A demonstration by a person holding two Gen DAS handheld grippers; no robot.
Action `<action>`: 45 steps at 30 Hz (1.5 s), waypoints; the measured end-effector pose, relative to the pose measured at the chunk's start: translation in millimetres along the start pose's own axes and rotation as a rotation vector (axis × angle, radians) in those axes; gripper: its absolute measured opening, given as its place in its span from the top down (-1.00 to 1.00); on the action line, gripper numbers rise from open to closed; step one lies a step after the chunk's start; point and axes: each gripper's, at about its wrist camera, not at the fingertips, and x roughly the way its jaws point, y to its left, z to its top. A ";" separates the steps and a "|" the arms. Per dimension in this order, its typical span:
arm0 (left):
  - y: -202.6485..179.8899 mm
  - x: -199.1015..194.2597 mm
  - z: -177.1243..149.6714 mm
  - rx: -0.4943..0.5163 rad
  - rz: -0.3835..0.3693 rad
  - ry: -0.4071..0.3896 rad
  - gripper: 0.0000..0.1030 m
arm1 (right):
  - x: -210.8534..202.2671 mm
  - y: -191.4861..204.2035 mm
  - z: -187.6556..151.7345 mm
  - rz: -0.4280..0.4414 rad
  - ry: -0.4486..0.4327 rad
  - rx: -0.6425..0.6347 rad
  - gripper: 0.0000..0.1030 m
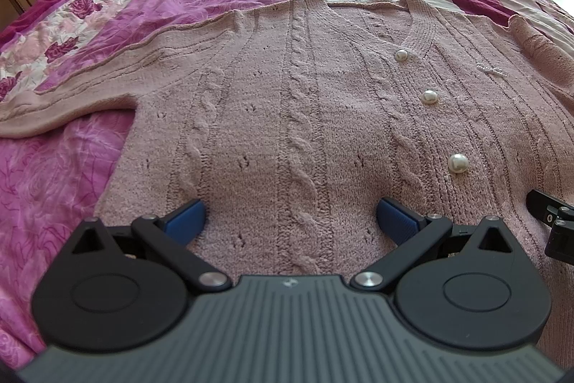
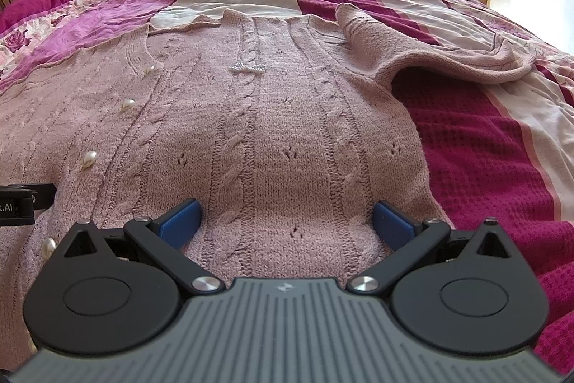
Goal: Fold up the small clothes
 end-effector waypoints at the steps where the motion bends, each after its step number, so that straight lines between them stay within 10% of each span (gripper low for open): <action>1: 0.0 0.0 0.0 0.000 0.000 0.000 -1.00 | 0.0 -0.1 0.0 0.000 0.000 0.000 -1.00; 45: 4.3 -4.5 11.6 -0.050 -0.004 0.078 -1.00 | 0.5 -10.9 11.8 0.065 0.036 0.055 -1.00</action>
